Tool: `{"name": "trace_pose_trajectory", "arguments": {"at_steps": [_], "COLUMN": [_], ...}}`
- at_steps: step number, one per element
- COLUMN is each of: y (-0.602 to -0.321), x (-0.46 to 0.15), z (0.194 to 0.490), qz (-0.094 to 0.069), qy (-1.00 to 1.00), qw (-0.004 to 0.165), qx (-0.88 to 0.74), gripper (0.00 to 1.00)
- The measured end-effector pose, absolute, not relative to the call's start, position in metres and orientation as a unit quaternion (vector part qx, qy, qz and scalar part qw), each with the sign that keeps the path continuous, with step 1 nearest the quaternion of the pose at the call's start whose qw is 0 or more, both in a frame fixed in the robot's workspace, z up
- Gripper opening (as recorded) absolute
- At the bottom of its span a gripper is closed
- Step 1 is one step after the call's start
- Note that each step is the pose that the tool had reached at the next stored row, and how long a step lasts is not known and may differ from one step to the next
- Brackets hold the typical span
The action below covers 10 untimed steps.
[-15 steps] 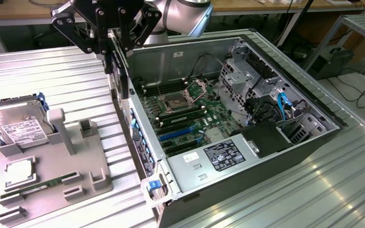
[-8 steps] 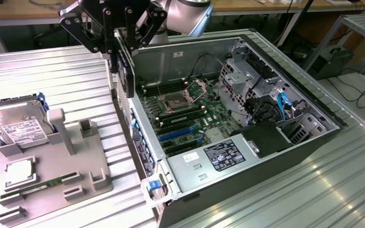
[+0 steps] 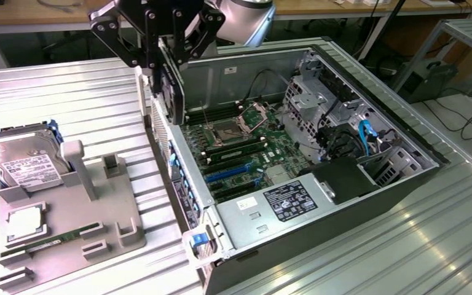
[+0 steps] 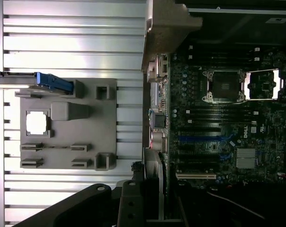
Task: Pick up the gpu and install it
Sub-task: 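Pick up the gpu and move the gpu toward the slot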
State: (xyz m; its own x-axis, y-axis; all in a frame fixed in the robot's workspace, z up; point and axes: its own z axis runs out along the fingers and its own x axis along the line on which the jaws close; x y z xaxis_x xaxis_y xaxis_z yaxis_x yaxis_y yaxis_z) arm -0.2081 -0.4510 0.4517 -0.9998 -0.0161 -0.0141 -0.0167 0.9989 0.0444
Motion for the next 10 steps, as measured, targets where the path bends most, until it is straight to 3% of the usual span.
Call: {"name": "trace_pose_trajectory", "arguments": {"at_steps": [10], "y": [-0.4510], "x": [-0.1984], "z": [0.4515], "qz": [0.022], "qy": [1.000], "qw": [0.007], "qx": [-0.008], "gripper": [0.28]}}
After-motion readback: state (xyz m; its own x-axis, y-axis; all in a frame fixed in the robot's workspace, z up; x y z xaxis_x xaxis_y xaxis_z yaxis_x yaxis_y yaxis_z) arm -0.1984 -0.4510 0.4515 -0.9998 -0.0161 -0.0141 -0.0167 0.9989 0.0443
